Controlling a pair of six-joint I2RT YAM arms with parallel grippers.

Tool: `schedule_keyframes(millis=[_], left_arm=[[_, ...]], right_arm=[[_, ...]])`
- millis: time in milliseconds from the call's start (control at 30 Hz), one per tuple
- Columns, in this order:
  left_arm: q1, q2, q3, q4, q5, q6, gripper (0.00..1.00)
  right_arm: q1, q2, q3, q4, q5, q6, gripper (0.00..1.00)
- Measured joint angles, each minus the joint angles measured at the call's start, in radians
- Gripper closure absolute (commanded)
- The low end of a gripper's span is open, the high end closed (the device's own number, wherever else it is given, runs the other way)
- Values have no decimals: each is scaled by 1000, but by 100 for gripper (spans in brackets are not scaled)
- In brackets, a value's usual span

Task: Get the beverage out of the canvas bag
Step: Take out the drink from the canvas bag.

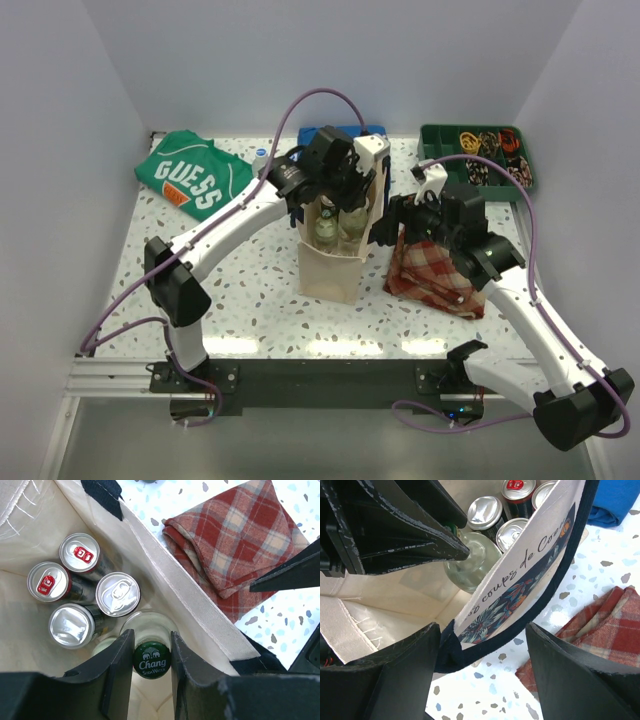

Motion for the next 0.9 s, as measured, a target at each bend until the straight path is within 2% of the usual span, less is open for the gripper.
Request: schedule_keyframes(millis=[333, 633, 900], left_arm=[[0, -24, -5, 0, 1, 0, 100], [0, -33, -117, 42, 16, -2, 100], [-1, -34, -90, 29, 15, -3, 100]], right_arm=[[0, 0, 0, 0, 0, 3, 27], [0, 0, 0, 0, 2, 3, 27], [0, 0, 0, 0, 2, 3, 27]])
